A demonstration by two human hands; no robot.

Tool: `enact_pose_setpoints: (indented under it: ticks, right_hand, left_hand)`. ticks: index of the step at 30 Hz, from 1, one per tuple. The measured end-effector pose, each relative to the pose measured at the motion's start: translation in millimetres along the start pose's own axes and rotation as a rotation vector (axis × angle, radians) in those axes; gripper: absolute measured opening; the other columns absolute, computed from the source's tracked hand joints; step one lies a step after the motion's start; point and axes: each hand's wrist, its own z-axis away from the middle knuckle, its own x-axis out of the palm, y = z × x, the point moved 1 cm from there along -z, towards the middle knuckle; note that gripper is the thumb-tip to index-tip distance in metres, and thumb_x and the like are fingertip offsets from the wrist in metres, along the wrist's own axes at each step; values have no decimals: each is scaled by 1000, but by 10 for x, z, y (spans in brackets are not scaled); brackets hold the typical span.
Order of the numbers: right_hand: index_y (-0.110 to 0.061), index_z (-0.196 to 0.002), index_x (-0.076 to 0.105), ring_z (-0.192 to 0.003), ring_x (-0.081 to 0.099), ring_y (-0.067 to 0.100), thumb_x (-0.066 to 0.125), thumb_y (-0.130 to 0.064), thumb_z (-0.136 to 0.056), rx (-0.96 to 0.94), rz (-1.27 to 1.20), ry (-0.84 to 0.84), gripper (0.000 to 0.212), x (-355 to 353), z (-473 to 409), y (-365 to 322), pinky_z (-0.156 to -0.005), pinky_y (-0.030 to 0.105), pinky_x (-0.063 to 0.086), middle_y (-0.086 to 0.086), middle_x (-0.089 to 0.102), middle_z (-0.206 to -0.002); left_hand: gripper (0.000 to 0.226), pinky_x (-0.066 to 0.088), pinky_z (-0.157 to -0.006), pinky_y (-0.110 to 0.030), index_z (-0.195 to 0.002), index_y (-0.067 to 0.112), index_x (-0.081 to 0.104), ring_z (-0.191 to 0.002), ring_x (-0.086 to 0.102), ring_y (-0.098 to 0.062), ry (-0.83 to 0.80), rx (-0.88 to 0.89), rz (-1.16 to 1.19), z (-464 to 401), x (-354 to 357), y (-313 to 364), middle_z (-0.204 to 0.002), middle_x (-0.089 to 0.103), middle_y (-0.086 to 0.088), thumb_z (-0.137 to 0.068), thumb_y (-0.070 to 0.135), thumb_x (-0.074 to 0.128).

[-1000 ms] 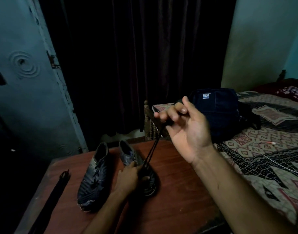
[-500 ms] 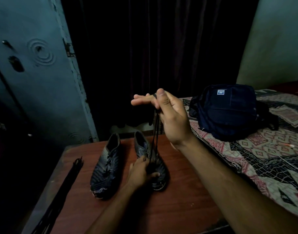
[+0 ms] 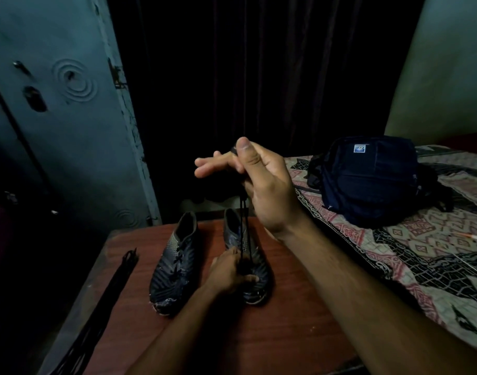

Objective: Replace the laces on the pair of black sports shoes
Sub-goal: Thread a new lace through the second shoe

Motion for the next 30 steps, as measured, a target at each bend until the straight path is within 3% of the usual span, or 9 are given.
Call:
enact_pose_setpoints:
  ticks: [4, 8, 12, 16, 18, 21, 25, 28, 30]
  right_hand:
    - [-11, -78, 43, -94, 72, 31, 25, -16, -111, 33, 15, -10, 38, -99, 40, -11, -109, 49, 45, 22, 70, -78]
    - [-15, -71, 39, -59, 56, 23, 31, -18, -110, 116, 31, 52, 40, -331, 35, -2, -76, 47, 54, 2, 49, -56]
    - [-19, -66, 37, -51, 35, 9, 41, -27, -104, 217, 264, -27, 39, -717, 40, 186, -50, 27, 36, -12, 34, -56]
    - [-20, -58, 32, -45, 32, 7, 46, -25, -107, 231, 948, -297, 51, -1172, 59, 489, -50, 25, 26, -5, 31, -54]
    - [-18, -56, 31, -43, 32, 9, 45, -27, -106, 325, 1125, -424, 53, -1315, 88, 711, -54, 36, 33, -3, 33, -52]
    - [-22, -57, 37, -54, 45, 18, 39, -36, -106, 458, 1347, -542, 51, -1434, 183, 1047, -64, 42, 46, 0, 42, -59]
    - [-22, -66, 41, -77, 61, 34, 39, -41, -105, 585, 1383, -561, 44, -1476, 262, 1376, -66, 38, 44, 9, 54, -75]
    - [-17, -60, 45, -61, 53, 25, 46, -42, -104, 666, 1278, -484, 50, -1451, 320, 1589, -62, 38, 47, 6, 53, -63]
    - [-7, -65, 60, -57, 58, 18, 50, -47, -102, 759, 1166, -399, 55, -1462, 380, 1722, -56, 31, 43, 5, 68, -63]
  left_hand:
    - [36, 44, -102, -34, -113, 35, 69, -116, 57, -11, -5, 11, 56, -9, 11, -46, -112, 52, 12, -83, 54, 78]
    - [4, 51, -96, -40, -92, 29, 73, -97, 62, -11, 78, 69, 335, 23, -37, -90, -101, 60, 4, -94, 32, 74]
    - [9, 54, -93, -42, -100, 23, 76, -94, 66, -12, 172, 44, 474, 40, -172, -133, -97, 68, 3, -97, 28, 70]
    - [19, 53, -87, -30, -88, 23, 74, -90, 69, -10, 150, 97, 646, 122, -460, -59, -90, 74, 2, -102, 15, 62]
    - [25, 50, -86, -27, -81, 15, 71, -89, 65, -12, 105, 109, 796, 205, -621, 11, -84, 72, -3, -101, 7, 60]
    - [20, 49, -97, -36, -83, 4, 66, -98, 64, -23, -50, 151, 958, 302, -759, 12, -92, 69, -10, -99, 14, 59]
    - [30, 44, -98, -44, -85, 3, 66, -99, 59, -28, -63, 102, 1093, 409, -749, 7, -94, 66, -15, -98, 29, 60]
    - [29, 46, -91, -33, -74, 17, 70, -94, 61, -22, 47, 68, 1120, 494, -662, 32, -91, 64, -17, -101, 21, 61]
    - [27, 47, -91, -31, -77, 14, 72, -94, 62, -20, 87, 62, 1128, 522, -603, 3, -89, 63, -17, -100, 17, 59]
